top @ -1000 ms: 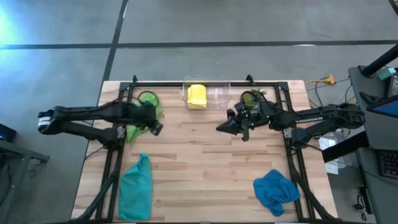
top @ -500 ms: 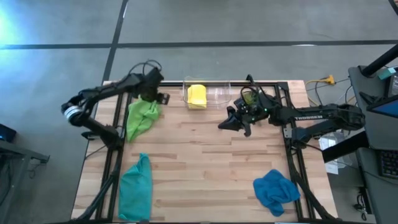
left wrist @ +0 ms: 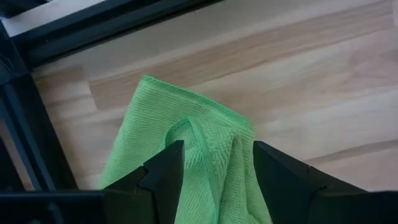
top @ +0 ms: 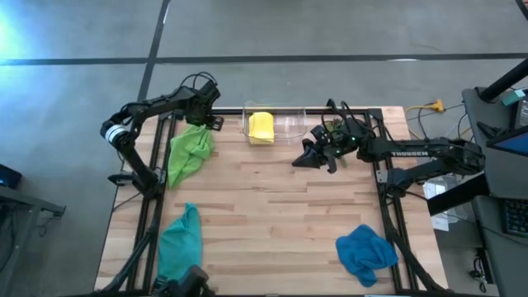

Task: Fold microfiber towels
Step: Fold the green microfiber towel

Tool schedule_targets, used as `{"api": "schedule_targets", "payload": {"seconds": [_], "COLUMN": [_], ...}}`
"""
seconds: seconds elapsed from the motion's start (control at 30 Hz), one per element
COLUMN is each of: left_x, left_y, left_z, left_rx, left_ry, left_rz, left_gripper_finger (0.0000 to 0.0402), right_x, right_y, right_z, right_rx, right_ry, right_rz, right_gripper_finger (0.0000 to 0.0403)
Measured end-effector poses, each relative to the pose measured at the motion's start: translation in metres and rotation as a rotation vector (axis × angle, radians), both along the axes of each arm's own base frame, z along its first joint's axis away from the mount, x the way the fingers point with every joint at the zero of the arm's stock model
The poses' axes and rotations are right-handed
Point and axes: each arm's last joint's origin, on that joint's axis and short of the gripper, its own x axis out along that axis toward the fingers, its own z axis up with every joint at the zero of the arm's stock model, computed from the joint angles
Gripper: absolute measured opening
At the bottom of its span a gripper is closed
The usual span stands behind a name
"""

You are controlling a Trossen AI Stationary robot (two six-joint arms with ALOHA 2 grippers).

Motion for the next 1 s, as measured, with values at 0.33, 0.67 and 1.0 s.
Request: {"api": "schedule_targets", "payload": {"seconds": [0.33, 0.67, 1.0], "left_x": [-0.008, -0.013, -0.03], "left_y": [0.01, 0.007, -0.035], "left_z": [-0.017, -0.01, 0.071], "left_rx": [-0.102, -0.127, 0.093], "left_ry": [-0.013, -0.03, -0.193], "left_rz": [-0.008, -0.057, -0.105], "left_gripper_finger": [0.0164, 0.0009, 0.0001], "right_x": [-0.002, -0.007, -0.013], "right_y": [-0.005, -0.004, -0.002], "right_z": [0.001, 0.008, 0.016], "right_rx": [0.007, 0.01, -0.03], "right_ry": [-0.003, -0.027, -0.074], "right_rz": [-0.021, -0.02, -0.022], "right_gripper_finger": [0.0009, 0.0009, 0.0009]}}
